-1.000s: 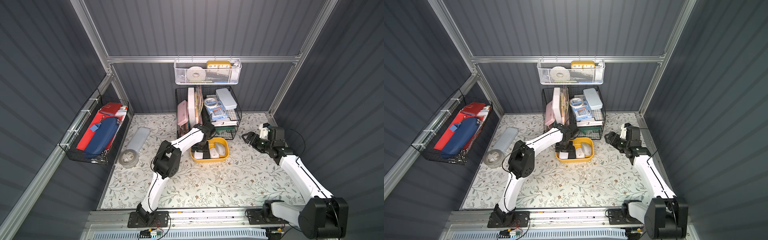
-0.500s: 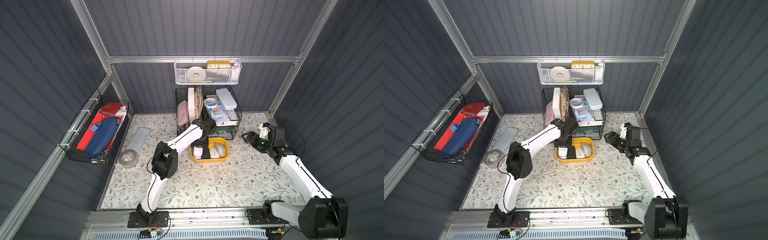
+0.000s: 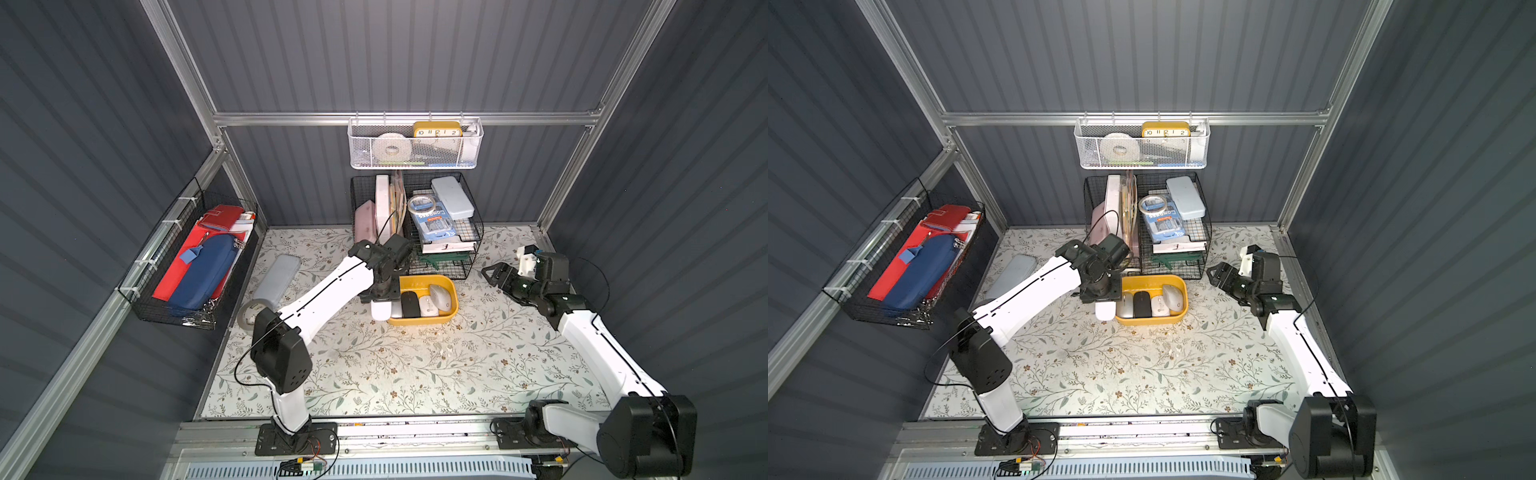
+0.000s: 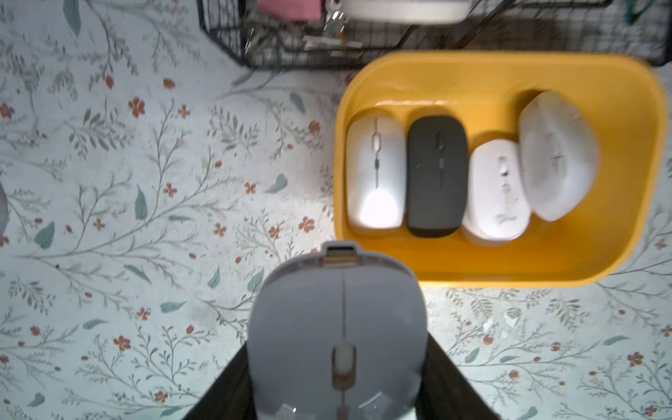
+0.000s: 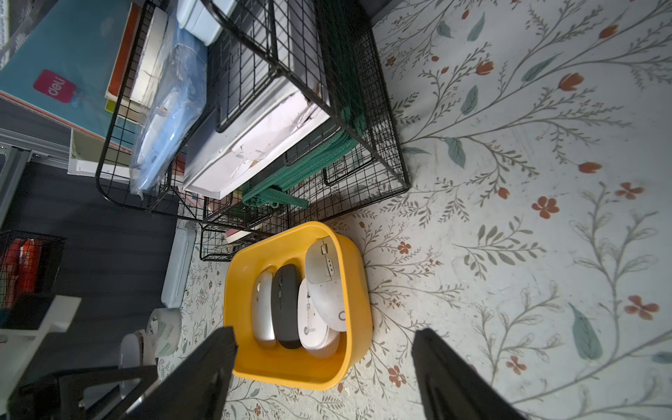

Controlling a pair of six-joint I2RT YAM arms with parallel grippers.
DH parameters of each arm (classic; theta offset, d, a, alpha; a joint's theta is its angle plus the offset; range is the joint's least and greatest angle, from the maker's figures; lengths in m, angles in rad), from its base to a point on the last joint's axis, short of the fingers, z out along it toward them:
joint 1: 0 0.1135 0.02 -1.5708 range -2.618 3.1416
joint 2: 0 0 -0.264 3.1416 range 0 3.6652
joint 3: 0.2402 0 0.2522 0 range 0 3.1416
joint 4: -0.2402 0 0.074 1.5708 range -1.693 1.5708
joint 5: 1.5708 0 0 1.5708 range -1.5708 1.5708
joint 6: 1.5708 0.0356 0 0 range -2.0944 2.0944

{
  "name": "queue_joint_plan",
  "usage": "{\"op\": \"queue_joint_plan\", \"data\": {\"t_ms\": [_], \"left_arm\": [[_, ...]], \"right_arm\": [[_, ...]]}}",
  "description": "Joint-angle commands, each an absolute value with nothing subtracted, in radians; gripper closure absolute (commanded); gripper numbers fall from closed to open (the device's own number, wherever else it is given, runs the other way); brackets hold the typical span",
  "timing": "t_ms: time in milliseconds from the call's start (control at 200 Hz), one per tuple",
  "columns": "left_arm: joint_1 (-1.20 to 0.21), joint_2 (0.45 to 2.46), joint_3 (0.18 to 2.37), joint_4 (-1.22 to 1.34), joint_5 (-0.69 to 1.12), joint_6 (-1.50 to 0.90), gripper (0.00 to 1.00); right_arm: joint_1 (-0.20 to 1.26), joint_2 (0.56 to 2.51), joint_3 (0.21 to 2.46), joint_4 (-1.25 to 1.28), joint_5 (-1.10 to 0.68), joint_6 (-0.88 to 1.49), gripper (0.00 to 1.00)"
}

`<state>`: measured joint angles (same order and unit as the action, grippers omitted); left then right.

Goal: Take out the mouse from the storage box
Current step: Place the mouse at the center of the board.

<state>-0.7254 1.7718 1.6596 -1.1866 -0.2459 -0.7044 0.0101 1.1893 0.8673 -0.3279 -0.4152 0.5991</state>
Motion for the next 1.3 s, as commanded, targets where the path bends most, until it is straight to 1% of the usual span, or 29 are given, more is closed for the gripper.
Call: {"op": "queue_joint_plan", "data": {"t_ms": [0,55,180,310,355,520,645,795,890,910,945,965,1031,1081,1191,1296], "left_arm": [[-0.716,1.698,1.508,-1.228,-0.177,-0.805,0.68],[-0.716,1.655,1.435,-1.217,-0.143,-0.847,0.68],[-0.716,1.613,1.272,-1.111,-0.081,-0.837,0.68],[-0.716,1.651,1.146,-0.973,-0.029,-0.817,0.69],[-0.716,1.670,1.125,-0.940,-0.026,-0.806,0.69],[-0.707,1.741,1.119,-0.911,-0.108,-0.776,0.69],[-0.707,1.772,1.109,-0.888,-0.097,-0.749,0.67],[-0.707,1.778,1.059,-0.859,-0.079,-0.734,0.63],[-0.707,1.780,1.029,-0.846,-0.059,-0.731,0.55],[-0.707,1.782,1.022,-0.842,-0.055,-0.732,0.50],[-0.707,1.785,1.015,-0.834,-0.046,-0.727,0.37],[-0.707,1.788,1.010,-0.833,-0.044,-0.726,0.32],[-0.707,1.787,1.004,-0.832,-0.059,-0.732,0.24],[-0.706,1.781,1.001,-0.829,-0.053,-0.736,0.13],[-0.707,1.776,1.024,-0.854,-0.059,-0.735,0.13],[-0.709,1.759,1.155,-0.988,-0.179,-0.800,0.12]], "right_arm": [[0.018,1.168,0.862,-0.300,-0.432,0.606,0.19],[0.019,1.166,0.861,-0.299,-0.435,0.606,0.19],[0.021,1.166,0.861,-0.298,-0.440,0.608,0.19],[0.021,1.164,0.859,-0.301,-0.437,0.604,0.19],[0.021,1.163,0.858,-0.303,-0.435,0.603,0.19],[0.023,1.163,0.857,-0.310,-0.427,0.597,0.19],[0.024,1.167,0.857,-0.315,-0.421,0.593,0.19],[0.025,1.177,0.859,-0.315,-0.419,0.592,0.19],[0.025,1.183,0.859,-0.316,-0.421,0.592,0.19],[0.025,1.183,0.859,-0.316,-0.420,0.592,0.19],[0.025,1.186,0.859,-0.314,-0.422,0.592,0.18],[0.025,1.187,0.859,-0.313,-0.422,0.592,0.18],[0.028,1.189,0.859,-0.314,-0.423,0.591,0.17],[0.031,1.194,0.861,-0.314,-0.423,0.589,0.17],[0.032,1.197,0.864,-0.316,-0.420,0.588,0.17],[0.032,1.193,0.861,-0.316,-0.416,0.588,0.16]]}}
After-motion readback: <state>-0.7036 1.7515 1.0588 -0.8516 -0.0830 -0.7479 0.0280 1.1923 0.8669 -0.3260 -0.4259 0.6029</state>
